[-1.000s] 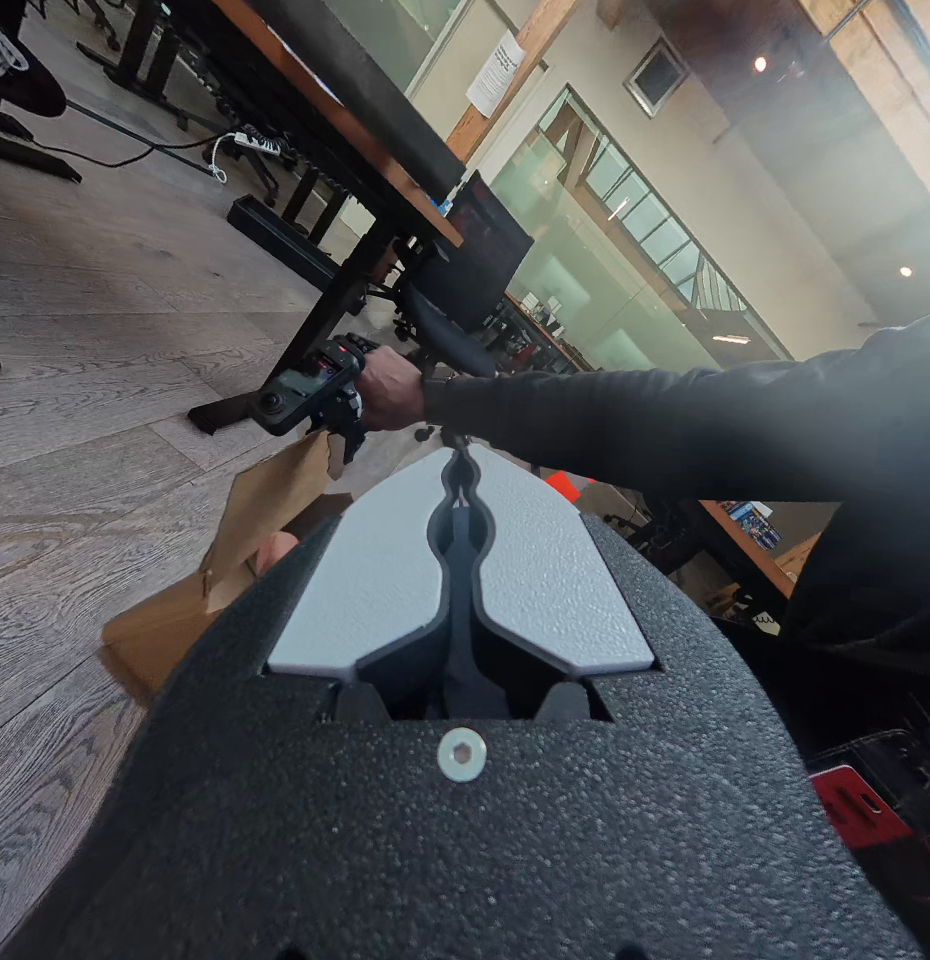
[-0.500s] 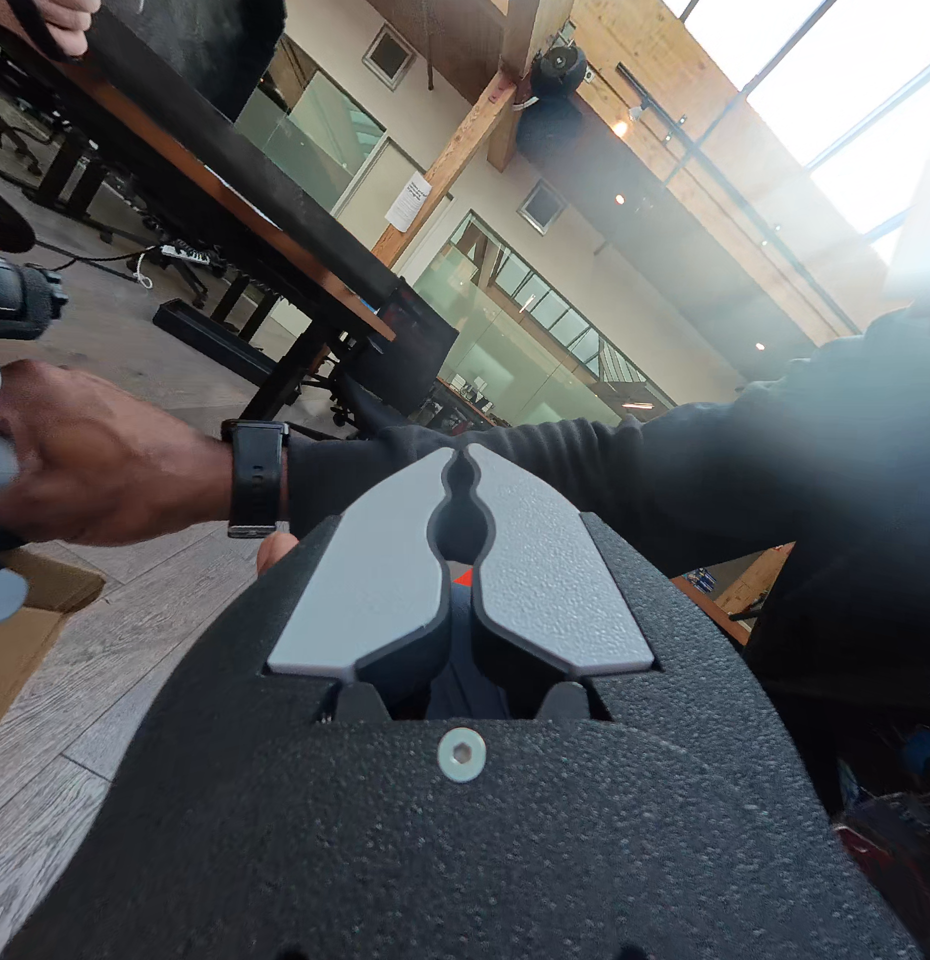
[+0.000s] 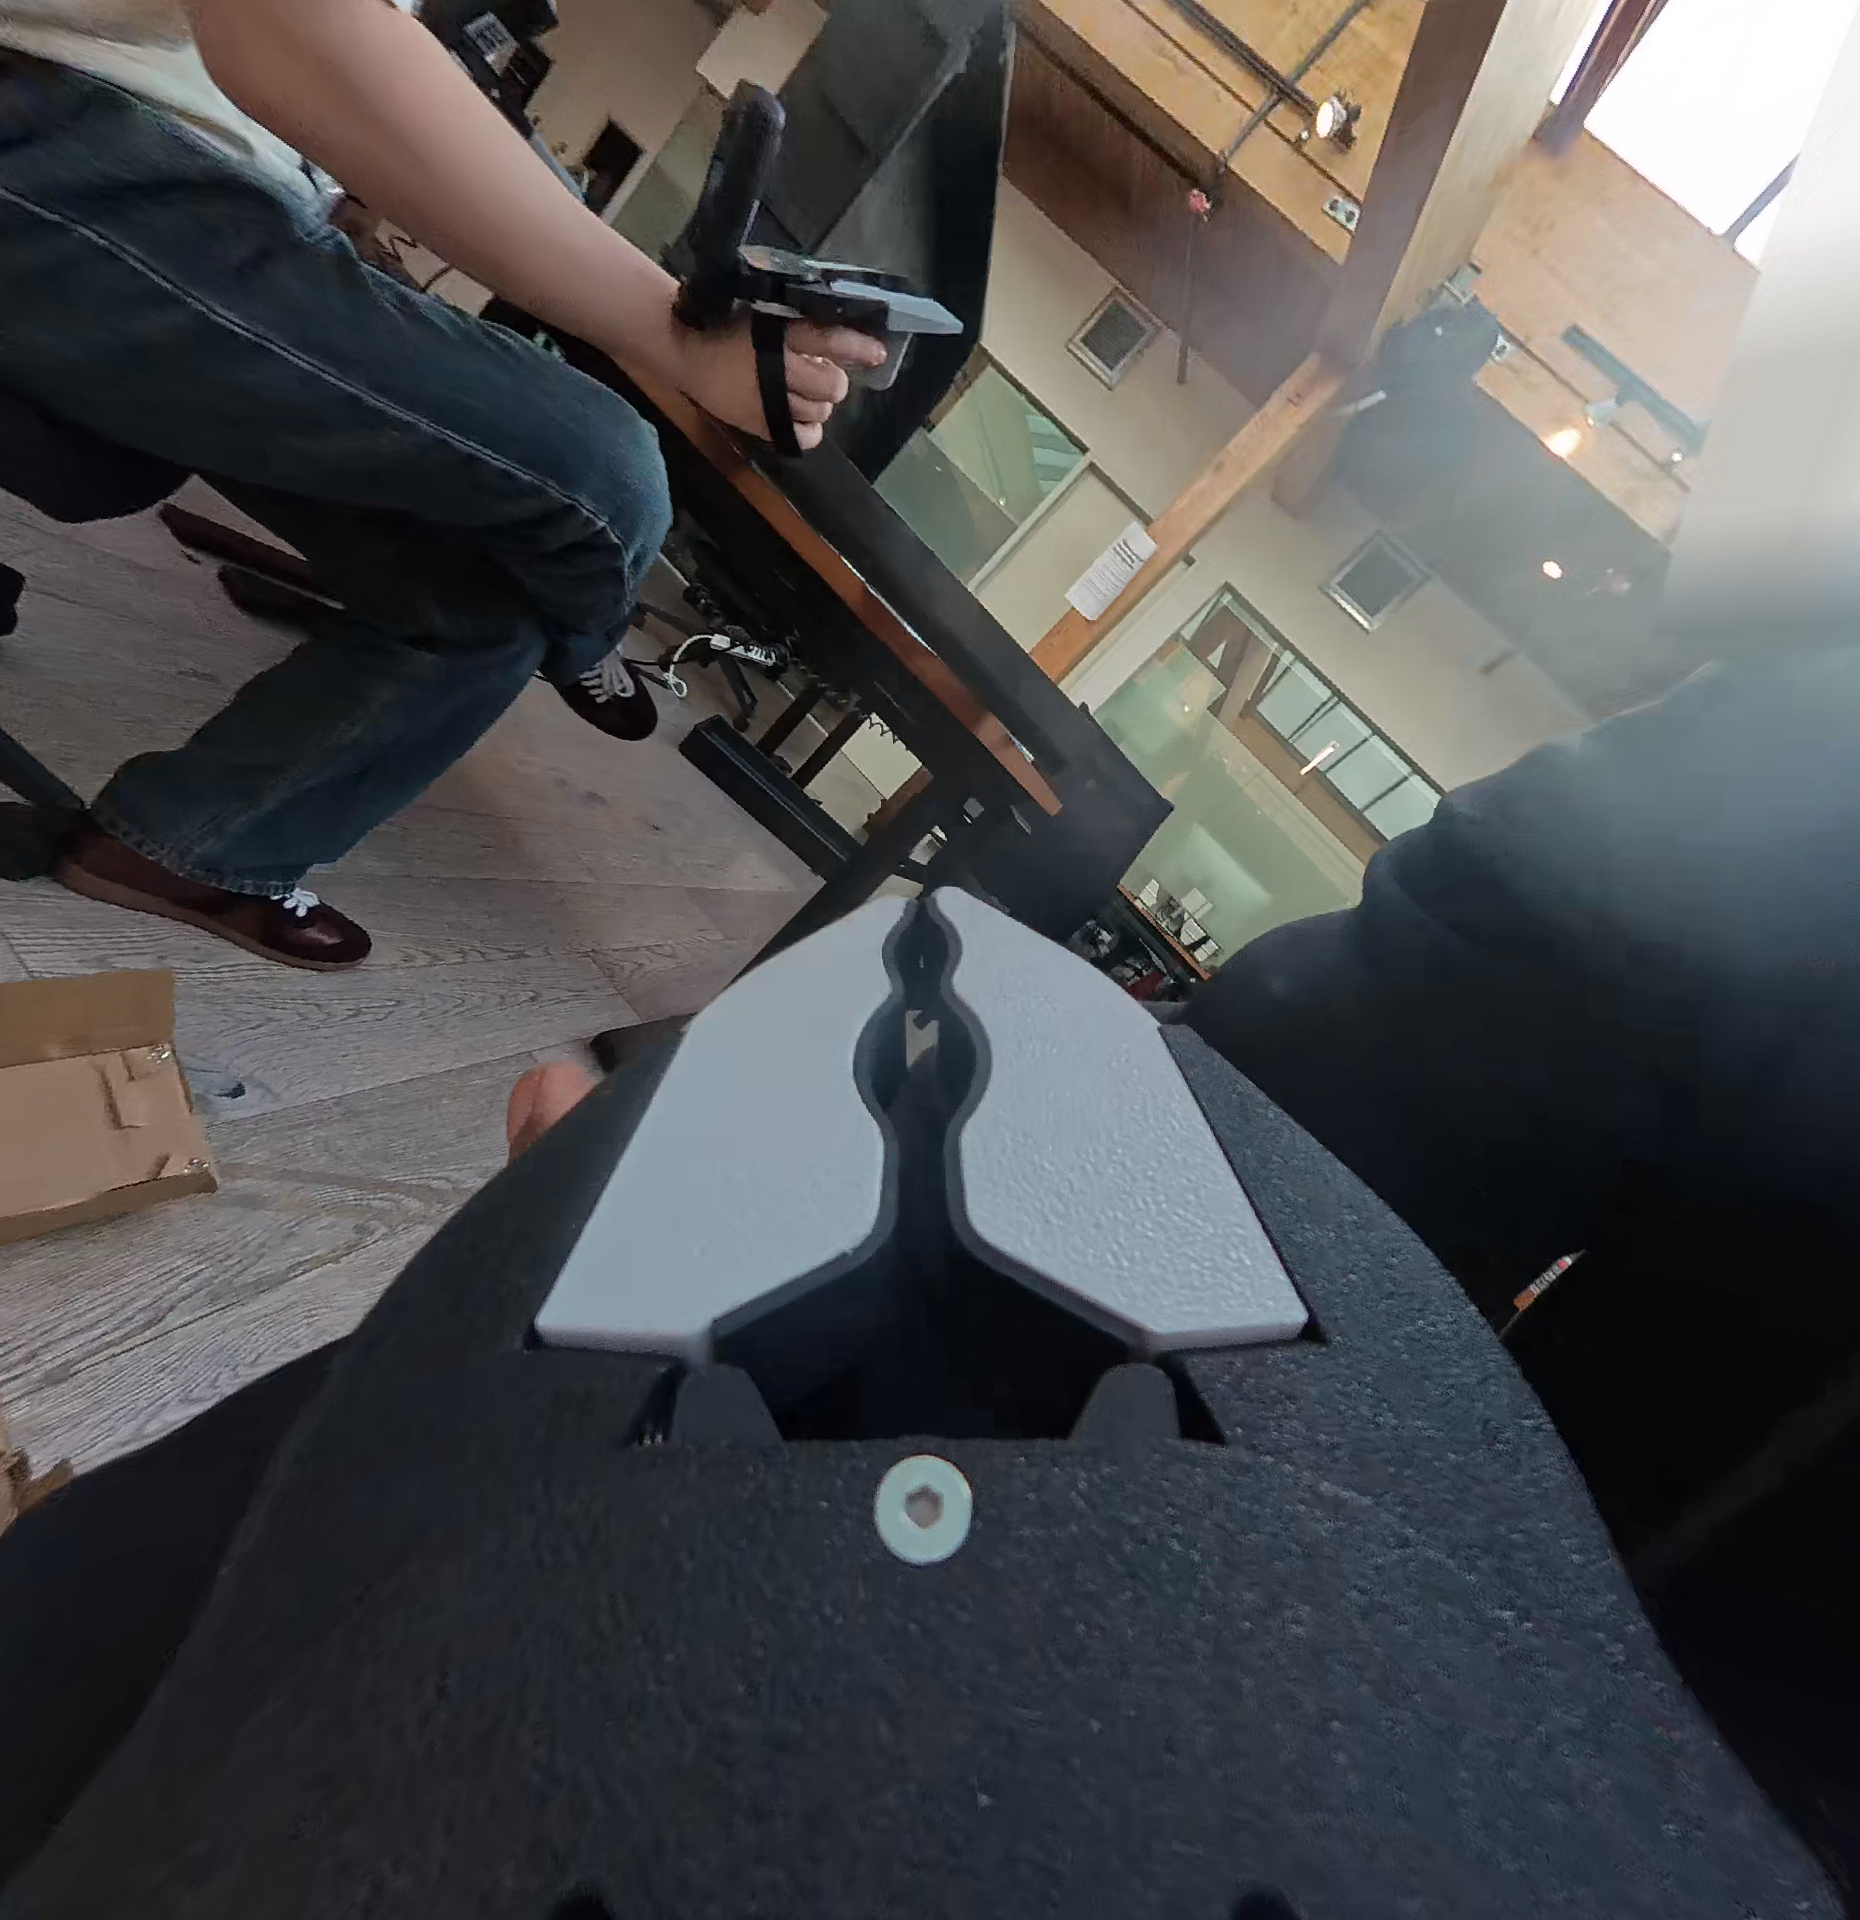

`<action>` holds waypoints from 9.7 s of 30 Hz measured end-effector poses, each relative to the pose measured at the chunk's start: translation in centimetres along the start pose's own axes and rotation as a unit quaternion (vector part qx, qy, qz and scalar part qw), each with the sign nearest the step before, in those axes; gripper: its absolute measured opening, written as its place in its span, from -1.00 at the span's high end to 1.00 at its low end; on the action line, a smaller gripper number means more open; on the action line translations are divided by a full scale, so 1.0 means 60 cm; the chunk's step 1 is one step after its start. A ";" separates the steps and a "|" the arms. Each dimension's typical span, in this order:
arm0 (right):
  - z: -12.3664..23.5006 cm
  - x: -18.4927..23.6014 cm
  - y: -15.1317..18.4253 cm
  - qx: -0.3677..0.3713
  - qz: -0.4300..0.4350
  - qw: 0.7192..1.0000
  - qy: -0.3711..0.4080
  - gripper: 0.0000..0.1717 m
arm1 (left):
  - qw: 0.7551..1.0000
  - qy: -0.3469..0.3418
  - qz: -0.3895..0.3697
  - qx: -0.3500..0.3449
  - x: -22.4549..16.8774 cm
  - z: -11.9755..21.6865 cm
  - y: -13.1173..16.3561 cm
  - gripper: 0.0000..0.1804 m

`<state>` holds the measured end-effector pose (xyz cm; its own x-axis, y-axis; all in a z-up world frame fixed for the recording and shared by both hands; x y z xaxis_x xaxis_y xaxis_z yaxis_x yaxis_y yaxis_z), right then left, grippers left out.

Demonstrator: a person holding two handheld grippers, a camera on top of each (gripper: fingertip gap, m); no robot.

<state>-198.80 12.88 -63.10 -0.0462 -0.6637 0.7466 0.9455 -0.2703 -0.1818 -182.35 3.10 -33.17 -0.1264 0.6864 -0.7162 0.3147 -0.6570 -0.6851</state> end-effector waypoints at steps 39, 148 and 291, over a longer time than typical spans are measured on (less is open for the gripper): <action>0.371 0.463 0.931 -0.601 -0.034 0.798 0.023 -0.27 | 0.981 0.178 0.005 0.077 -0.088 -0.429 0.174 1.00; 0.272 0.967 2.078 -0.875 0.220 0.098 0.420 -0.23 | 0.723 0.355 -0.261 0.532 -0.717 -1.313 0.949 1.00; -0.192 1.172 2.235 -0.236 -0.744 0.394 0.485 0.77 | 0.782 0.373 0.053 0.497 -0.710 -1.342 1.047 1.00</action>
<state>-78.98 -78.04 -42.36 -0.7545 0.5821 -0.3032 -0.5163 -0.8116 -0.2733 -81.42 -42.27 -35.01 0.5520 0.3589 -0.7527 -0.6464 -0.3861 -0.6581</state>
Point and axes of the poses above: each gripper's, where its closed fingertips meet, z back along the fingers, y out of its underside, x = y × z across the jaws, the point moved 7 cm from there along z, back along the fingers, and after that the axes turned 4 degrees about -y, right-handed, at the moved point
